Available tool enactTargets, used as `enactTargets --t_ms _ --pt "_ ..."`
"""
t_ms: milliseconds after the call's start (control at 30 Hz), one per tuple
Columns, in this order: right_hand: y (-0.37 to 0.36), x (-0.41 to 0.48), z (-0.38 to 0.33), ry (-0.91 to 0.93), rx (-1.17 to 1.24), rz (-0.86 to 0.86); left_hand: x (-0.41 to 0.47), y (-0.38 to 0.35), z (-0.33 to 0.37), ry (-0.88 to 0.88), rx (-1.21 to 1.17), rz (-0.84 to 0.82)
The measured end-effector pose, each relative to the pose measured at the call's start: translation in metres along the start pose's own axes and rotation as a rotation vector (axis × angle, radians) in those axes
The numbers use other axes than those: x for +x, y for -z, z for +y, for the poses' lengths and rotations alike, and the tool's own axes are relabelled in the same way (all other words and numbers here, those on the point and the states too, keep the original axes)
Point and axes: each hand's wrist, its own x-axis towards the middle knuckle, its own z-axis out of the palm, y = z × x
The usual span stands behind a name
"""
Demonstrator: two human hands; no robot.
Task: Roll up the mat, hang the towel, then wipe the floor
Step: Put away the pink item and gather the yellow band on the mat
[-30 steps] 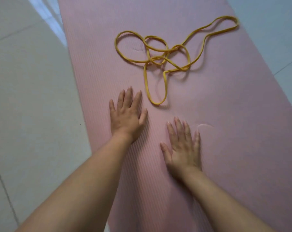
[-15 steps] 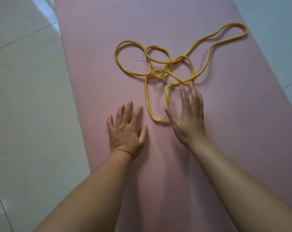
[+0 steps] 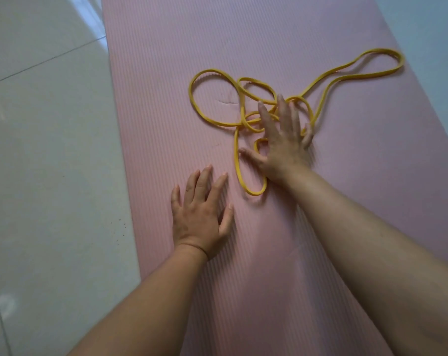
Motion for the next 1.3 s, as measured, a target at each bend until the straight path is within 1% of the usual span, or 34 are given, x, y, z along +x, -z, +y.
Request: enactTargets --t_ms 167,300,500,567,700,733,833,900,967,1133,1300 --pt "-0.001 0.01 0.004 -0.013 -0.044 -0.033 0.0 0.001 0.001 0.004 -0.01 -0.019" --pt "-0.003 0.004 0.006 -0.003 -0.016 0.102 0.001 0.001 0.0 0.006 -0.002 -0.039" --pt "-0.011 0.0 0.003 0.052 0.191 0.292 0.001 0.002 0.001 0.008 -0.001 -0.031" --pt "-0.01 0.0 0.002 0.034 0.186 0.293 0.001 0.001 0.0 0.009 -0.003 -0.025" --pt "-0.009 0.007 0.004 0.032 0.104 0.148 0.0 0.001 0.0 -0.003 0.012 -0.017" --pt "-0.009 0.008 0.005 0.046 0.121 0.149 0.0 0.001 0.0 -0.005 0.014 -0.02" --pt "-0.008 0.007 0.012 0.091 0.285 0.307 0.0 0.0 0.001 -0.006 0.009 -0.027" --pt "-0.004 0.005 0.013 0.095 0.328 0.343 0.0 0.0 0.0 -0.005 0.004 -0.033" --pt "-0.001 0.003 0.012 0.104 0.32 0.355 0.0 0.0 0.0 -0.005 0.002 -0.035" --pt "0.013 -0.039 0.014 0.102 0.352 0.356 0.0 -0.001 0.0 -0.021 -0.012 -0.026" --pt "0.025 -0.114 0.01 -0.013 0.378 0.364 -0.002 0.002 -0.001 -0.027 -0.063 -0.011"
